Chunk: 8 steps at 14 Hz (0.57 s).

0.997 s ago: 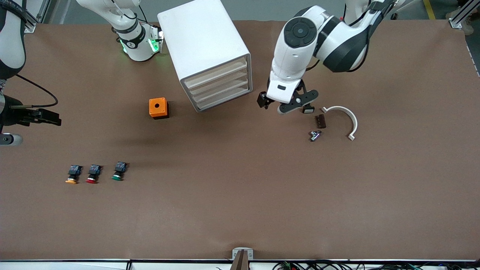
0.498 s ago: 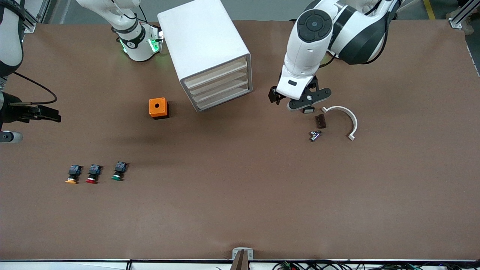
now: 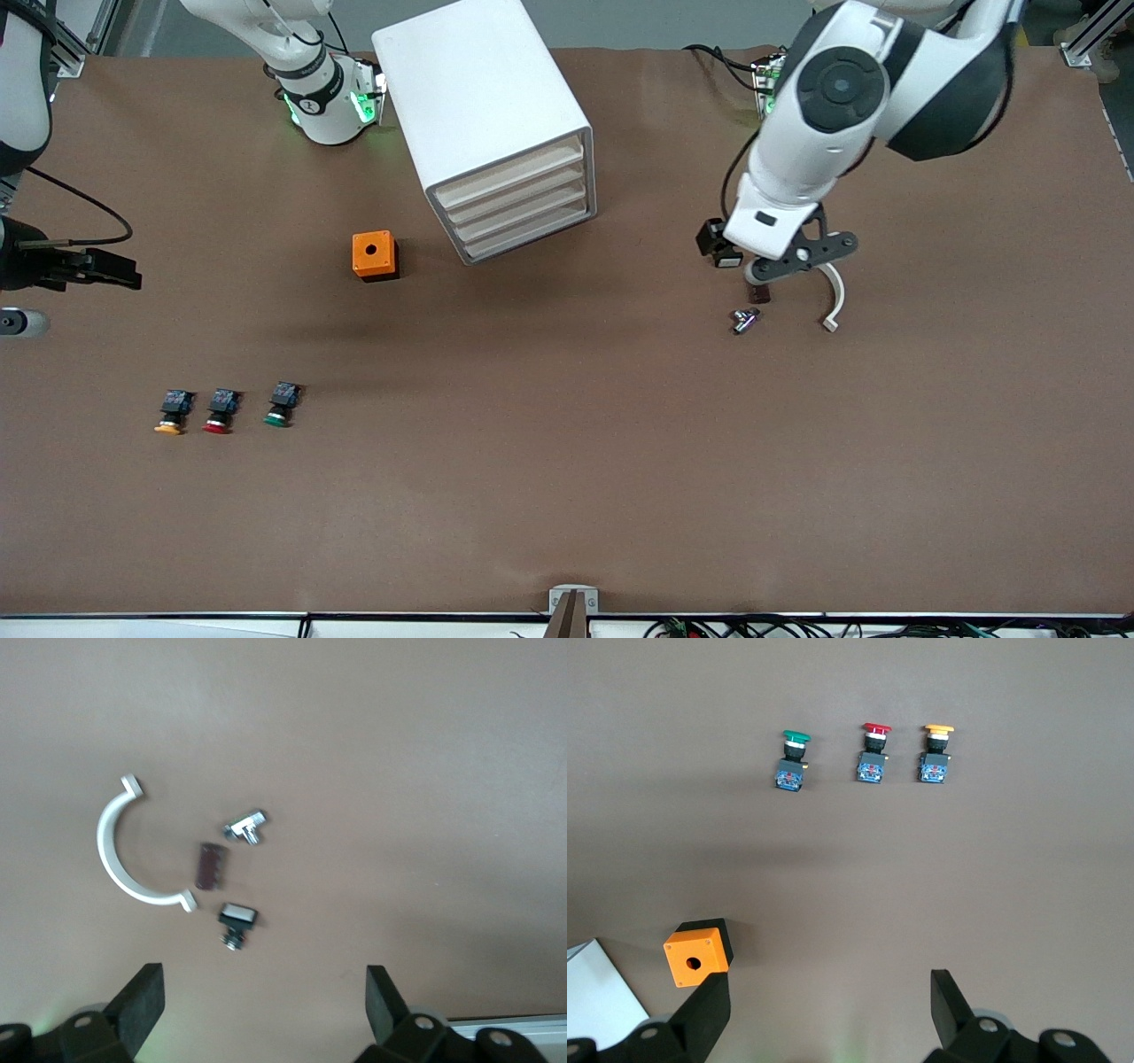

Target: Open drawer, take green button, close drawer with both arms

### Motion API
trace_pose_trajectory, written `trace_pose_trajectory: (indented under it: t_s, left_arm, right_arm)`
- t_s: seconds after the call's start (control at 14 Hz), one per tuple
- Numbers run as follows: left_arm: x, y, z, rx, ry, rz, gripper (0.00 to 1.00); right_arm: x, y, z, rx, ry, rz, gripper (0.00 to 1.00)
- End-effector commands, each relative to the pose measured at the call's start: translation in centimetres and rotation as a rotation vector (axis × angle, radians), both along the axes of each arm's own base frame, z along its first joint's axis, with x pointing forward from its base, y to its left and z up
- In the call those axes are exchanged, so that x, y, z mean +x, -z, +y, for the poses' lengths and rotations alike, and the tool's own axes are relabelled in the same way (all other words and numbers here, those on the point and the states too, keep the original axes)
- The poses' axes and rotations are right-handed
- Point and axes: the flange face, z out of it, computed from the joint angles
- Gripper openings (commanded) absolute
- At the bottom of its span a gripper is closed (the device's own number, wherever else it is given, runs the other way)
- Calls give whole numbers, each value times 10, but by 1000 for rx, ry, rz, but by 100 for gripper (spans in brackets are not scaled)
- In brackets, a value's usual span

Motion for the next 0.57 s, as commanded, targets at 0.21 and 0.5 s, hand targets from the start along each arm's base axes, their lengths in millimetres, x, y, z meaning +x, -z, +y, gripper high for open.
trace_pose_trajectory:
  t_s: [0.21, 0.5]
  left_arm:
    - [27, -61, 74, -13, 149, 6, 100]
    - [31, -118, 118, -14, 96, -1, 100]
  right_arm:
    - [3, -48, 5, -9, -11, -54, 100]
    - [-10, -66, 9, -5, -9, -21, 100]
